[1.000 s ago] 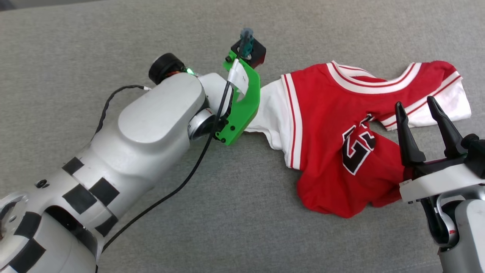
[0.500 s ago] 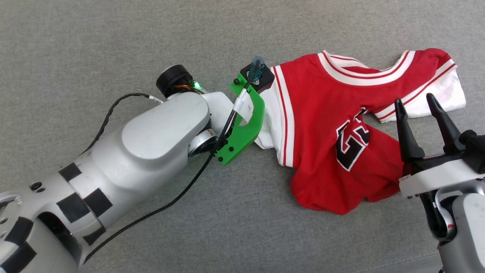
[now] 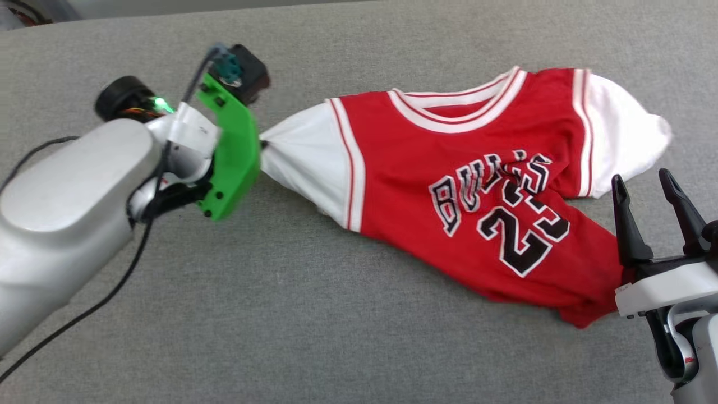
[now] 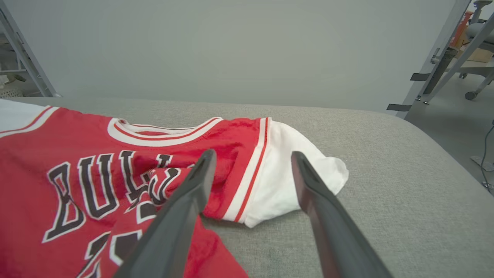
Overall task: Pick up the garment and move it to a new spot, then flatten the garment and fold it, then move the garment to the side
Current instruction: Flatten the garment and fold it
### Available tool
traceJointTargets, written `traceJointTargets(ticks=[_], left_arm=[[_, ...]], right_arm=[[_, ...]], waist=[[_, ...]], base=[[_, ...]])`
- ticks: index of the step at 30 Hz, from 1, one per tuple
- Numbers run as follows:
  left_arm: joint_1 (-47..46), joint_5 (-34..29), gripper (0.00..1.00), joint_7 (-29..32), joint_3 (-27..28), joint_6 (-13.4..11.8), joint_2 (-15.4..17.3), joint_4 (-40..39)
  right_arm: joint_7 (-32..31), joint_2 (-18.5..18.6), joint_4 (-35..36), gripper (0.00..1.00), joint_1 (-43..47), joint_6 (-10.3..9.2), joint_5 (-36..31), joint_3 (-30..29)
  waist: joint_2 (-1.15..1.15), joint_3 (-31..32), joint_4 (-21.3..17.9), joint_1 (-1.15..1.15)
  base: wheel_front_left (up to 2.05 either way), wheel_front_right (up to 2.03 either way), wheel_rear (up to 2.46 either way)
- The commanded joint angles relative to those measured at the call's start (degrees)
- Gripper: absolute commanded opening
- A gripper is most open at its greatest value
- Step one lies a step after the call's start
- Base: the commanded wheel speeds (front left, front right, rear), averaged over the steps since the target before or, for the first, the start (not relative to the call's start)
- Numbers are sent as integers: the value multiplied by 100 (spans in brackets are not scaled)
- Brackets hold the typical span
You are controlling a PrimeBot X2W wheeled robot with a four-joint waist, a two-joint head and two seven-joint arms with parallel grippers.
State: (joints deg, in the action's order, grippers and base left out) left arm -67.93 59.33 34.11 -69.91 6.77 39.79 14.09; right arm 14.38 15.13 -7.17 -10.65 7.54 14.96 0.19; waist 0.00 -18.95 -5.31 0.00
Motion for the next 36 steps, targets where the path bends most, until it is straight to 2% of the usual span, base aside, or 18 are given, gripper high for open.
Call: traceJointTargets(ticks=[1, 6, 10, 15, 19, 20, 21, 22, 25, 28, 33, 36], left_arm=[[84, 42, 0, -27, 73, -88, 152, 36], [257, 17, 0, -170, 140, -303, 571, 476], [464, 86, 0, -410, 206, -422, 690, 993], [698, 148, 0, -738, 242, -474, 615, 1634], [858, 213, 0, -1051, 276, -458, 349, 2126], [884, 198, 14, -1161, 278, -454, 271, 2244], [897, 164, 36, -1291, 280, -453, 208, 2324], [916, 107, 100, -1514, 292, -448, 134, 2403], [950, -65, 100, -2289, 379, -499, -52, 2529], [1014, -244, 100, -3223, 523, -661, -181, 2529], [1250, -463, 100, -4538, 787, -1172, -260, 2242], [1449, -577, 100, -4813, 940, -1496, -287, 1907]], right_arm=[[1, 33, 42, 100, 9, -5, -55, -1], [-47, 72, 118, 100, -39, -5, -65, 12], [-94, 94, 124, 100, -40, -5, -75, -50], [-157, 112, 148, 100, -66, -5, -78, -80], [-229, 135, 177, 100, -58, -5, -70, -98], [-267, 139, 192, 100, -51, -5, -48, -109], [-287, 144, 216, 100, -48, -5, -18, -125], [-312, 163, 255, 100, -44, -5, 14, -151], [-387, 261, 382, 100, -59, -5, 100, -259], [-534, 459, 571, 100, -137, -5, 145, -385], [-925, 866, 937, 100, -493, -5, 307, -554], [-1300, 1148, 1053, 100, -800, -5, 519, -537]], waist=[[0, 124, 148, 0], [0, 6, 119, 0], [0, -112, 52, 0], [0, -243, -34, 0], [0, -239, -49, 0], [0, -207, -36, 0], [0, -169, -19, 0], [0, -115, 4, 0], [0, 79, 96, 0], [0, 298, 215, 0], [0, 535, 439, 0], [0, 585, 591, 0]], base=[[0, 0, 0], [0, 0, 0], [0, 0, 0], [0, 0, 0], [0, 0, 0], [0, 0, 0], [0, 0, 0], [0, 0, 0], [0, 0, 0], [0, 0, 0], [0, 0, 0], [0, 0, 0]])
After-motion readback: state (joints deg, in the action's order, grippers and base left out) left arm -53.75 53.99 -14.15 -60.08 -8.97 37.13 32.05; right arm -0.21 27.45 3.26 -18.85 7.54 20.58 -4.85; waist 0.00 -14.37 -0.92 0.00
